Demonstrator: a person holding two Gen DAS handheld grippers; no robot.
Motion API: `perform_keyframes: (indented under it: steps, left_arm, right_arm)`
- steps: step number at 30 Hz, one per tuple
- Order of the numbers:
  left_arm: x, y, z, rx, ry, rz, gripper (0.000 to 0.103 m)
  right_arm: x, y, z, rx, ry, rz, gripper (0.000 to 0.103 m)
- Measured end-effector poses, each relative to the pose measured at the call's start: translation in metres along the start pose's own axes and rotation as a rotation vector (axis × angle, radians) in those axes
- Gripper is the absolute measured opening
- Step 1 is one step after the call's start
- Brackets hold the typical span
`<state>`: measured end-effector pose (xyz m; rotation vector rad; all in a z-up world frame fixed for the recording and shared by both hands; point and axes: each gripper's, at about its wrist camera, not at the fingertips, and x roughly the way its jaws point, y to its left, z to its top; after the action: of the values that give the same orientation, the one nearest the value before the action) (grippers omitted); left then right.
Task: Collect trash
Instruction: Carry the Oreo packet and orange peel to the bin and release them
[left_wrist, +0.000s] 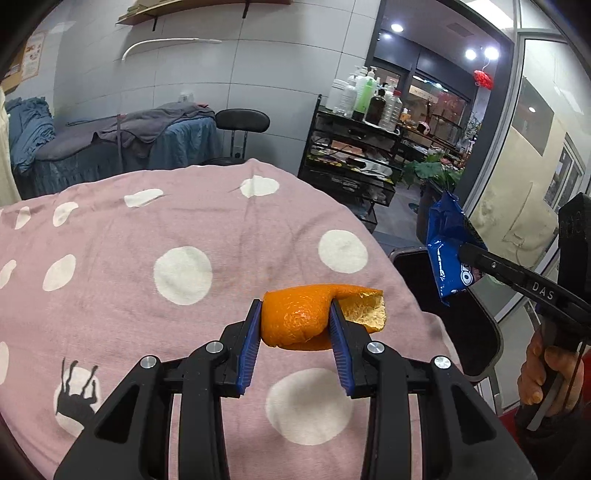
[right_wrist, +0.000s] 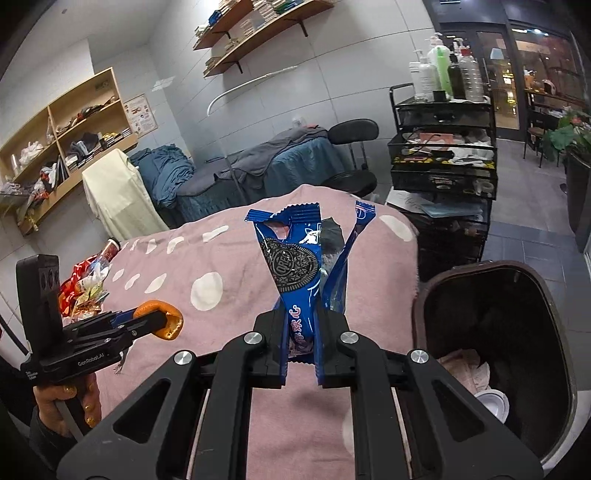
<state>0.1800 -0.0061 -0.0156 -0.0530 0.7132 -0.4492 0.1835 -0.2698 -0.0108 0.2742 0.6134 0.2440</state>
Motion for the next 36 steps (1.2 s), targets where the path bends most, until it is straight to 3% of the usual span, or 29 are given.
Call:
perform_keyframes:
  steps: [13,27,28,30,31,32,36]
  left_arm:
    - [0.020,-0.067,-0.005,0.070,0.039,-0.114,0.035]
    - [0.033,-0.103,-0.005,0.114,0.064,-0.151,0.035]
    - [0.033,-0.106,-0.005,0.119,0.065,-0.154,0.035]
    - [0.035,-0.112,-0.004,0.134,0.068,-0.157,0.035]
    - [0.037,-0.115,-0.004,0.142,0.071,-0.158,0.035]
    - [0.038,-0.118,-0.003,0.150,0.073,-0.160,0.035]
    - [0.045,-0.131,-0.001,0.182,0.083,-0.175,0.035]
  right_arm:
    - [-0.037,-0.074,-0.024,0.116,-0.007,-0.189,0.012]
    - [-0.019,-0.141,-0.059,0.248,0.088,-0.321,0.013]
    - [-0.019,-0.141,-0.059,0.253,0.091,-0.324,0.016]
    - [-0.020,-0.145,-0.064,0.275,0.086,-0.338,0.040]
    - [-0.023,-0.145,-0.066,0.281,0.072,-0.346,0.066]
    - [-0.027,-0.145,-0.067,0.283,0.048,-0.354,0.078]
    - [-0.038,-0.144,-0.069,0.260,0.010,-0.362,0.078]
